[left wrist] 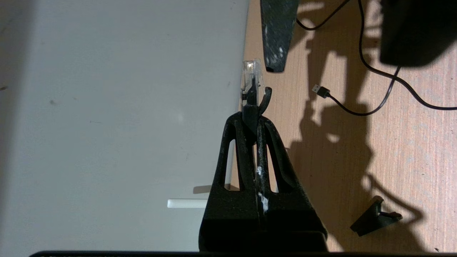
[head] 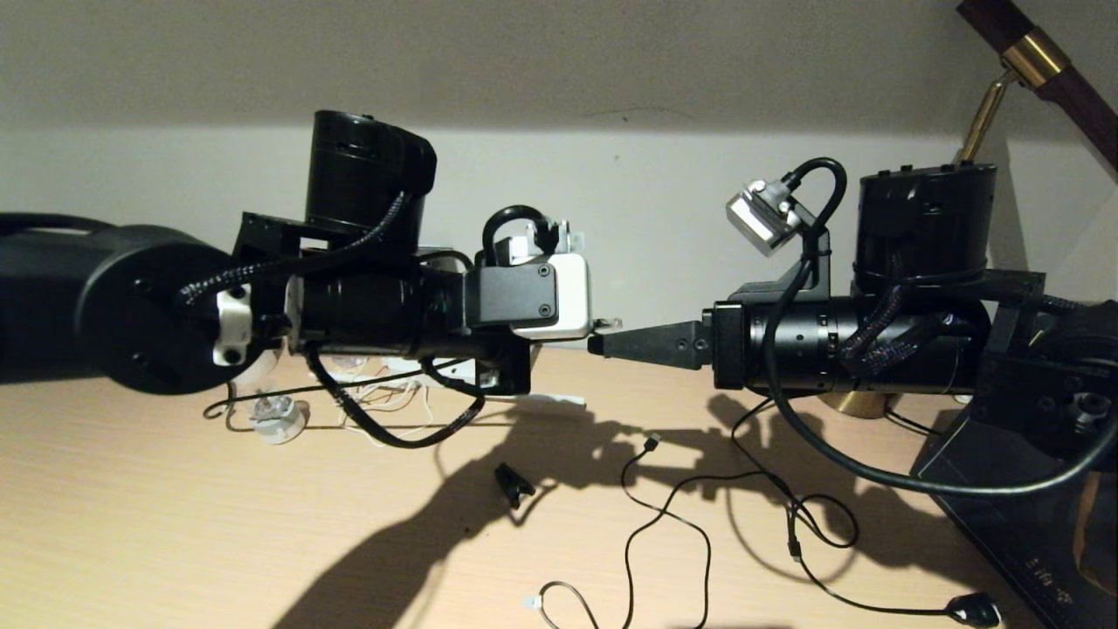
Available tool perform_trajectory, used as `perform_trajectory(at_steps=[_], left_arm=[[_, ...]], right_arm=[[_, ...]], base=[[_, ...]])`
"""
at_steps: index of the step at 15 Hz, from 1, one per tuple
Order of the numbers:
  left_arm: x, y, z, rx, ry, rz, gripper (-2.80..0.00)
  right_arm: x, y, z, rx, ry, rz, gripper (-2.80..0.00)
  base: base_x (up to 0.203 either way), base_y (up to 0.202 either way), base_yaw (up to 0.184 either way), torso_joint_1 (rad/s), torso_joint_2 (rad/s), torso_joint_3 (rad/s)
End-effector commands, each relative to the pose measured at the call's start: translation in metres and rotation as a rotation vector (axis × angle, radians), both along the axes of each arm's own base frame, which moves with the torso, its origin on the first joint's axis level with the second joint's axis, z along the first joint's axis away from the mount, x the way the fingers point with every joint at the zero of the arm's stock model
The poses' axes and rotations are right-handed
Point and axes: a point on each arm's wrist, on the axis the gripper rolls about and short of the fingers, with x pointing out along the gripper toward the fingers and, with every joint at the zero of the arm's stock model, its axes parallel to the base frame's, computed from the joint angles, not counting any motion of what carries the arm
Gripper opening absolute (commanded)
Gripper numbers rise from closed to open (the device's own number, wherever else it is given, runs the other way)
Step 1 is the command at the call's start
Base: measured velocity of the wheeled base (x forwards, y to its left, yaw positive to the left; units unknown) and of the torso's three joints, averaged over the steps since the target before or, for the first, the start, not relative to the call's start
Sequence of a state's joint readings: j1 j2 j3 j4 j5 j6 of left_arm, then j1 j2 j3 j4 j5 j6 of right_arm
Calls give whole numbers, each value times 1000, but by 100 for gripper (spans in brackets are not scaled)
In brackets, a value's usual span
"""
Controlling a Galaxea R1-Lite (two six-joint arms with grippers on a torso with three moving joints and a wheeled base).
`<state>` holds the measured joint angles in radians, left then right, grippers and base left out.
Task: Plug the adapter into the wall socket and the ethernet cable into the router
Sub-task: Hand it to the other hand
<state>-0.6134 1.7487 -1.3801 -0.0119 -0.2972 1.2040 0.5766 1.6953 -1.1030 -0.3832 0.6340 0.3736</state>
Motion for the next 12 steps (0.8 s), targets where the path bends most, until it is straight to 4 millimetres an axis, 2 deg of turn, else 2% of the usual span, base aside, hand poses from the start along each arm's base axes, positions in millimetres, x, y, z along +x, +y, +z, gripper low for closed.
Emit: perform_trajectory(at_steps=[1,8,9,12], left_arm=[[-1,-1,3,-3,-10,-7,-280],[-2,-3,1,-1,-5,-14,-280],[-2,-3,1,-1,-5,-15,-280],[-2,-4,0,-1,-4,-17,-280]], right_arm=[[-1,2,3,8,-5,10,0],[-2,3,3,8,-7,16,0],[-2,3,3,8,-7,16,-280],[-2,4,3,8,-8,15,-280]], base=[[0,0,0,0,0,0],[0,0,0,0,0,0],[0,0,0,0,0,0],[0,0,0,0,0,0]])
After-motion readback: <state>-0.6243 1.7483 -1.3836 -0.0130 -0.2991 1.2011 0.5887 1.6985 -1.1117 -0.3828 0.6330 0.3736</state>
